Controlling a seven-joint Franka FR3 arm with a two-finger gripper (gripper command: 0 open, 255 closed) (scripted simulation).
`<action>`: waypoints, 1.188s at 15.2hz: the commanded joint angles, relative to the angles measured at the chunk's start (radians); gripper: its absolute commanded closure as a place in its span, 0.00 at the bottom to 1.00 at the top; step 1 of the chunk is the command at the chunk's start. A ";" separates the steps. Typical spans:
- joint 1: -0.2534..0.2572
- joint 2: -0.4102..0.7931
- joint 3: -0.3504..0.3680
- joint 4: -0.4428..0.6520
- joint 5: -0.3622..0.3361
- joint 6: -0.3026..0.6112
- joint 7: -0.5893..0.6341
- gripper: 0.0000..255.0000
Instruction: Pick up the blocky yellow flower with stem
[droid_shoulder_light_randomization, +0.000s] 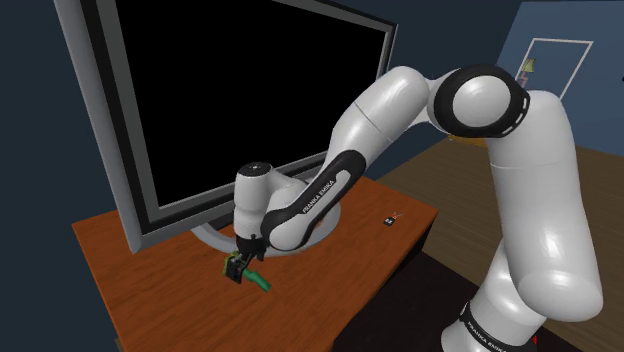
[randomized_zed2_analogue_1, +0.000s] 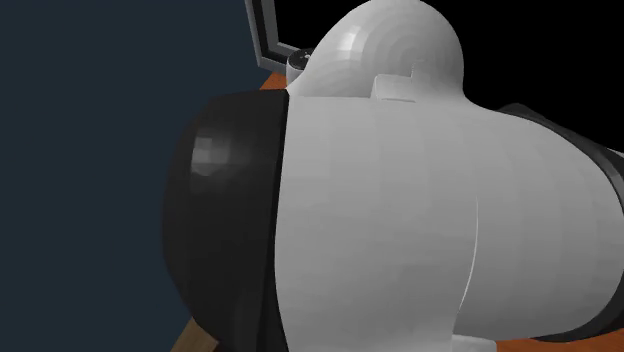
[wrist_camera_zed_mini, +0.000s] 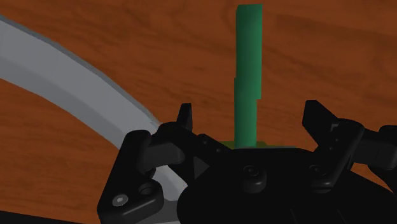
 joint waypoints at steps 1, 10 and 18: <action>0.008 0.023 -0.010 0.008 -0.012 0.015 0.009 0.00; 0.014 0.041 -0.018 0.012 -0.021 0.028 0.015 1.00; -0.001 -0.004 0.003 0.003 0.003 -0.007 -0.002 1.00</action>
